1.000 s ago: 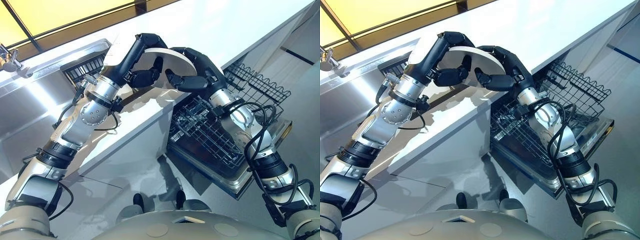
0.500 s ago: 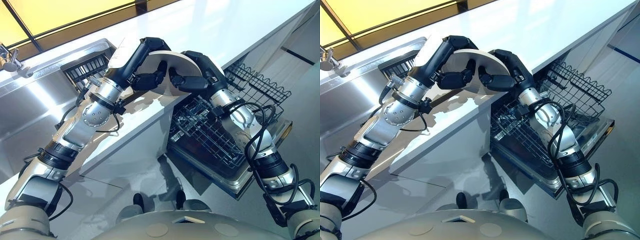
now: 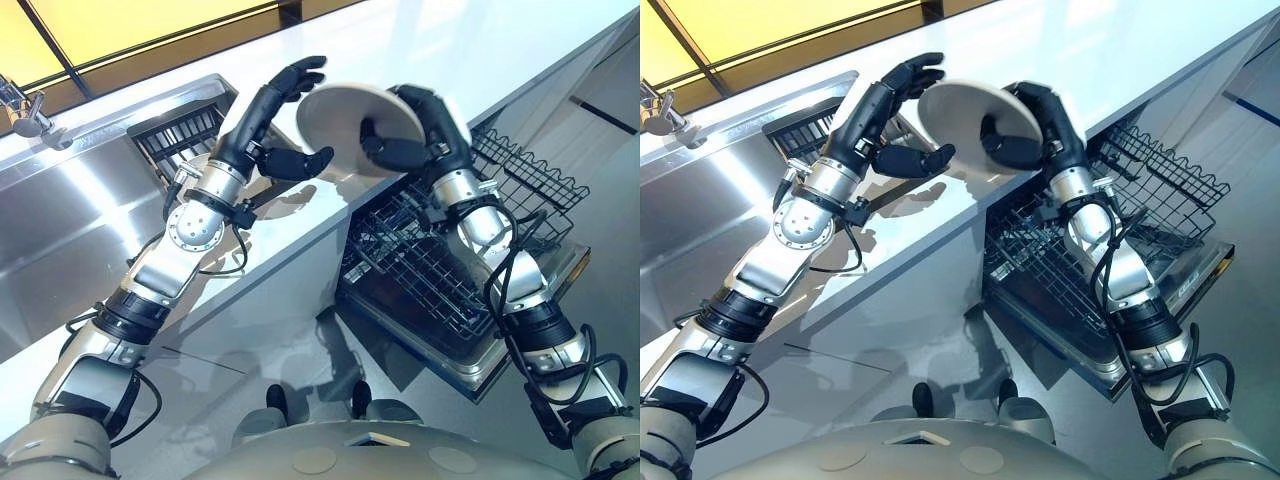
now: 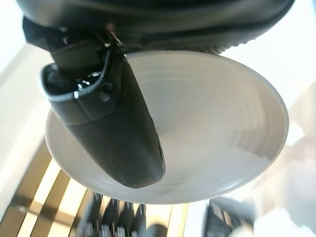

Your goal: Pick up plates and place into dishwasher.

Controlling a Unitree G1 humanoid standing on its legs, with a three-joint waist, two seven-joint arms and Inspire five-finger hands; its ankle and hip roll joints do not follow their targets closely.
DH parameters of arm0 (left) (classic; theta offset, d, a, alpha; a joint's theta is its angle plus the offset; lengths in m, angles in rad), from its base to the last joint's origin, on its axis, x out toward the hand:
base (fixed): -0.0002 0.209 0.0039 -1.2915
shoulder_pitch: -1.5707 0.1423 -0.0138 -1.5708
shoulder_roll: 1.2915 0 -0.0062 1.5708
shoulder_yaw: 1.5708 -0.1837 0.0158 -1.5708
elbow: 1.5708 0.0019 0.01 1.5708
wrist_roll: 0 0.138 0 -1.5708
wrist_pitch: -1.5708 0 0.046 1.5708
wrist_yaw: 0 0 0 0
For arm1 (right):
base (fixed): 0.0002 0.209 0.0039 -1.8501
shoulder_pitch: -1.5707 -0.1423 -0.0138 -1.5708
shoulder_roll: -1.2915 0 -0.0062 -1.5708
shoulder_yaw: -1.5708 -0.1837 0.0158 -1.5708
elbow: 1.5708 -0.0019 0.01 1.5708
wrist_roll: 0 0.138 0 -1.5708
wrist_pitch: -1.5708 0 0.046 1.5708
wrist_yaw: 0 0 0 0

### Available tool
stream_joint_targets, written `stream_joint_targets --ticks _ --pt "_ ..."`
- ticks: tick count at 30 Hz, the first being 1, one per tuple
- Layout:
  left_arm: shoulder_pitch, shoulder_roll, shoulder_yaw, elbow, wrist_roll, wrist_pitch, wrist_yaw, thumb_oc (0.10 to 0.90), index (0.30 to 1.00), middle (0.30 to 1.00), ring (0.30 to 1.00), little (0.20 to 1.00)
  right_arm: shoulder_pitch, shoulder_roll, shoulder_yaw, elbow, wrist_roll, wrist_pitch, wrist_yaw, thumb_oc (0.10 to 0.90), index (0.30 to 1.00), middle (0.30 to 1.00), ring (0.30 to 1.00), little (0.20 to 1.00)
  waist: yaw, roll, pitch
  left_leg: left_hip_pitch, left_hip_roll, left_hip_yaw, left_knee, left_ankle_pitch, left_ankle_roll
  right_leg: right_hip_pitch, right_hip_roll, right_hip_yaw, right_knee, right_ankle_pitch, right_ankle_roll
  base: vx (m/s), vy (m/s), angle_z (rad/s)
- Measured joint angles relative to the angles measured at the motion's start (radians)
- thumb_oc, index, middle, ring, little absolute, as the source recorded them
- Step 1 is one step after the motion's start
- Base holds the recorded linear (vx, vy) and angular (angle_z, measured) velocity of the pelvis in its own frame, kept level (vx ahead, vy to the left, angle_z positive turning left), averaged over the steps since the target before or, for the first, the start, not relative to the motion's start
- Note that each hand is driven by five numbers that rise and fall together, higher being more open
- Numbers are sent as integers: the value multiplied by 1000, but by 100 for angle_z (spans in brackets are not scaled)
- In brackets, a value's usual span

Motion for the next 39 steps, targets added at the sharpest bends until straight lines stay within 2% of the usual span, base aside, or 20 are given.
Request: stream_joint_targets --ticks 5,13,16,20,24,26,29,34,39 --pt "7 80 91 5 -15 27 -3 800 900 900 900 900 -1 -44 -112 31 -33 -70 -86 100 300 300 300 200 0 6 7 0 -1 -4 0 0 0 3 0 -3 0 -1 1 2 0 1" --pt "73 122 248 47 -33 21 0 800 900 900 900 900 14 -119 -312 202 -123 -96 -277 100 300 300 300 200 10 27 23 0 -2 -20 0 0 0 9 -1 -5 0 -4 4 24 0 5" --pt "130 134 285 54 -33 21 9 800 900 900 900 900 71 -131 -408 277 -130 -98 -348 100 300 300 300 200 12 27 23 -1 -2 -26 0 0 0 10 -1 -7 0 -5 6 42 -10 4" --pt "204 136 343 62 -33 21 22 800 900 900 900 900 201 -131 -503 386 -79 -96 -376 100 300 300 300 200 11 27 23 -2 -3 -37 0 0 0 17 -2 -8 0 -11 14 74 -22 8" --pt "209 152 359 133 -55 23 47 800 900 900 900 900 252 -110 -508 516 -40 -66 -374 100 300 300 300 200 5 37 29 1 -5 -46 -4 1 -1 28 -2 -11 0 -21 7 95 -47 9" --pt "208 159 360 170 -86 23 54 800 900 900 900 900 259 -103 -496 566 -34 -66 -374 100 300 300 300 200 3 51 36 1 -4 -55 -5 3 -3 32 -2 -20 0 -23 12 122 -54 11" --pt "208 161 360 203 -105 23 56 800 900 900 900 900 259 -103 -470 616 -33 -66 -367 100 300 300 300 200 2 56 37 0 -4 -73 -4 6 -5 38 -1 -31 0 -26 10 115 -48 14" --pt "209 162 360 210 -114 27 56 800 900 900 900 900 257 -107 -426 634 -51 -66 -333 100 300 300 300 200 18 55 38 -11 -8 -105 0 14 -3 46 -1 -49 0 -28 6 122 -47 20" --pt "209 172 360 210 -114 27 56 800 900 900 900 900 207 -136 -352 751 -98 -46 -307 100 300 300 300 200 48 55 47 -33 -16 -148 0 30 -2 48 -2 -58 0 -34 6 79 -43 28"
